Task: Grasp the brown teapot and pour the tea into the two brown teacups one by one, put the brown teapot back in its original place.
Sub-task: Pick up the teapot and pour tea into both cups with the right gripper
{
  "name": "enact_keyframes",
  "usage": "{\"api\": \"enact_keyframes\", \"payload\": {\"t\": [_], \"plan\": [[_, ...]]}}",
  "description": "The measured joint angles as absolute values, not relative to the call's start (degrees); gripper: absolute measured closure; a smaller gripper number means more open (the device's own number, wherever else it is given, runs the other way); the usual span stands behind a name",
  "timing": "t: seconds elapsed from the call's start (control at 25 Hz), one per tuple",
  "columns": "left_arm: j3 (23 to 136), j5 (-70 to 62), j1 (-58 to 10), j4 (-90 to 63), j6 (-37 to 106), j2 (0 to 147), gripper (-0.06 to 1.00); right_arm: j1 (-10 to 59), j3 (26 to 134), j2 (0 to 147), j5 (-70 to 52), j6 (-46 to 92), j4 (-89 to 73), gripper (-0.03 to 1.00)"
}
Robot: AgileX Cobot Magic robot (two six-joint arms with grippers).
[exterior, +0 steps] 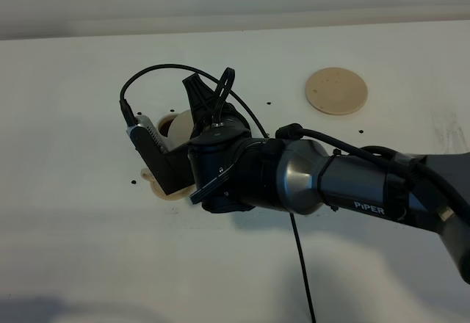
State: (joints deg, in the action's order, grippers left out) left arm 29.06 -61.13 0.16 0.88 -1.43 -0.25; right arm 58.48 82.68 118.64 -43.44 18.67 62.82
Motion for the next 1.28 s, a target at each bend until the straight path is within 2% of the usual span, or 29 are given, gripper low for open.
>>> {"api": "enact_keyframes", "payload": {"t": [1.28], "plan": [[29.06,-61.13,0.16,0.88,-1.43,-0.25,0.37,58.48,83.69,118.64,-43.33,23.91,64.59,0.88]]}}
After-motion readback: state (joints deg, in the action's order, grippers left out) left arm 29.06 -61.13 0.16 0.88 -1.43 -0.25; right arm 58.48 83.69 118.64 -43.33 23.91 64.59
